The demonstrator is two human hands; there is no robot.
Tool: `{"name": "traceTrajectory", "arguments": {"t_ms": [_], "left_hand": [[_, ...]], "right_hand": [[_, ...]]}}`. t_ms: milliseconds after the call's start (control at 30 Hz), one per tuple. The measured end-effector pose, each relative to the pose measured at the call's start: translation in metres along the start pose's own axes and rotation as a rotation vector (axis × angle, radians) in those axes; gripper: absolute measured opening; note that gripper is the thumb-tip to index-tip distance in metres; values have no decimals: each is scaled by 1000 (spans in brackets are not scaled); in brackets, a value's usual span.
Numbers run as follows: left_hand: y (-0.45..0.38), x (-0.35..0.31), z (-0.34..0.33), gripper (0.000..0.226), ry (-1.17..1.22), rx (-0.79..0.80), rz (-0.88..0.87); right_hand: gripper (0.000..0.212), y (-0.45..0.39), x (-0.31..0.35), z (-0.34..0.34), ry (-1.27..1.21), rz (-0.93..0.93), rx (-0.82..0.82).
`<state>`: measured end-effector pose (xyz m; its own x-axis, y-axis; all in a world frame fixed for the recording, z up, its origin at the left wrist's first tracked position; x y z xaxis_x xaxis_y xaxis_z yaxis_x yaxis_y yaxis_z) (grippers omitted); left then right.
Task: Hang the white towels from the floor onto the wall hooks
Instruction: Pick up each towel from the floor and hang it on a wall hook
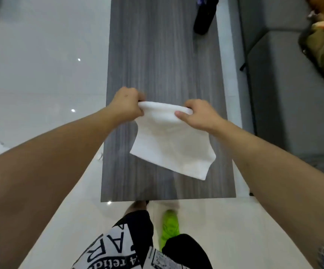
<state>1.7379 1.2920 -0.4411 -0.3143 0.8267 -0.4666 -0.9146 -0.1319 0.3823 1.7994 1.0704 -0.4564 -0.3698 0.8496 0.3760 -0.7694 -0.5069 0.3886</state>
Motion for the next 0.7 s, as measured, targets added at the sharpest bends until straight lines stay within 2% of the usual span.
{"name": "traceTrajectory", "arguments": {"t_ms": [33, 100, 200, 300, 433, 567, 700], "left_hand": [[11, -10, 19, 8, 19, -39, 0], [36, -32, 56, 9, 38, -110, -18], [76, -69, 109, 20, 8, -196, -82], [112, -99, 160, 21, -33, -302, -113], [154, -132, 229, 4, -120, -451, -126], [195, -170, 290, 10, -247, -607, -192], [237, -195, 335, 12, -294, -762, -213]], "right_hand": [[43, 11, 7, 17, 19, 20, 36], [34, 34, 18, 51, 127, 41, 102], [21, 63, 30, 106, 295, 49, 78], [23, 93, 40, 170, 364, 43, -83], [15, 132, 60, 255, 368, -7, -320], [15, 171, 88, 324, 432, -29, -549], [14, 204, 105, 364, 470, -65, -658]]}}
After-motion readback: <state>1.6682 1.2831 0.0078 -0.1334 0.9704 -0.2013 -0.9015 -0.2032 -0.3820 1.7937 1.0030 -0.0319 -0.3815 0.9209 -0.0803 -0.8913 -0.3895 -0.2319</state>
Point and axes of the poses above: each hand's wrist, its own y-axis away from the middle knuckle, its own z-axis out of the back of the hand, x = y × z, the point moved 5 cm from there along -y, towards the middle knuckle, and after that the axes turned 8 degrees about y, right-handed, at the moved point
